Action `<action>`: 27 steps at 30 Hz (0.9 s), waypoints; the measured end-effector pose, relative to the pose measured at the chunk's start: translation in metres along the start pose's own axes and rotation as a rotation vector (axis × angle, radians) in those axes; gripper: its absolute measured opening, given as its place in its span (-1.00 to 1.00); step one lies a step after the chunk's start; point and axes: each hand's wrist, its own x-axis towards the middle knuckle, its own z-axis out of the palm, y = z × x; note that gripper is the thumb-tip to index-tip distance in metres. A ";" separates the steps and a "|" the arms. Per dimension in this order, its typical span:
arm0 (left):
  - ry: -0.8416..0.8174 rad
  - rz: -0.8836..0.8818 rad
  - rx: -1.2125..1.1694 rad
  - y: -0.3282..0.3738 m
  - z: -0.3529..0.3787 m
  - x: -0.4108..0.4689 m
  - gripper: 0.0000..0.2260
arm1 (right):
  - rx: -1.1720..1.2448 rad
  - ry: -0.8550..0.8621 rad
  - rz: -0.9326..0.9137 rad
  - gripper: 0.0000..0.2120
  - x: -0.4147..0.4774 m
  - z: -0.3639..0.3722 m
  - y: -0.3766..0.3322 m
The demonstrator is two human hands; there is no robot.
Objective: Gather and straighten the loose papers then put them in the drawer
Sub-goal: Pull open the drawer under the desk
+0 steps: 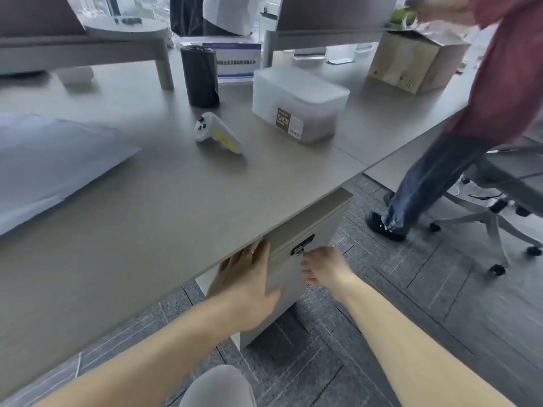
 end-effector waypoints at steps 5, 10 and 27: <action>-0.048 -0.054 -0.062 -0.002 -0.005 0.006 -0.23 | 0.165 -0.046 0.091 -0.78 0.012 0.001 -0.010; -0.035 -0.051 -0.048 0.002 -0.005 0.008 -0.23 | 0.213 -0.045 0.024 -0.77 0.017 0.007 -0.001; -0.028 0.024 0.013 -0.008 0.003 -0.009 -0.26 | 0.368 0.172 0.068 -0.77 -0.100 -0.091 0.136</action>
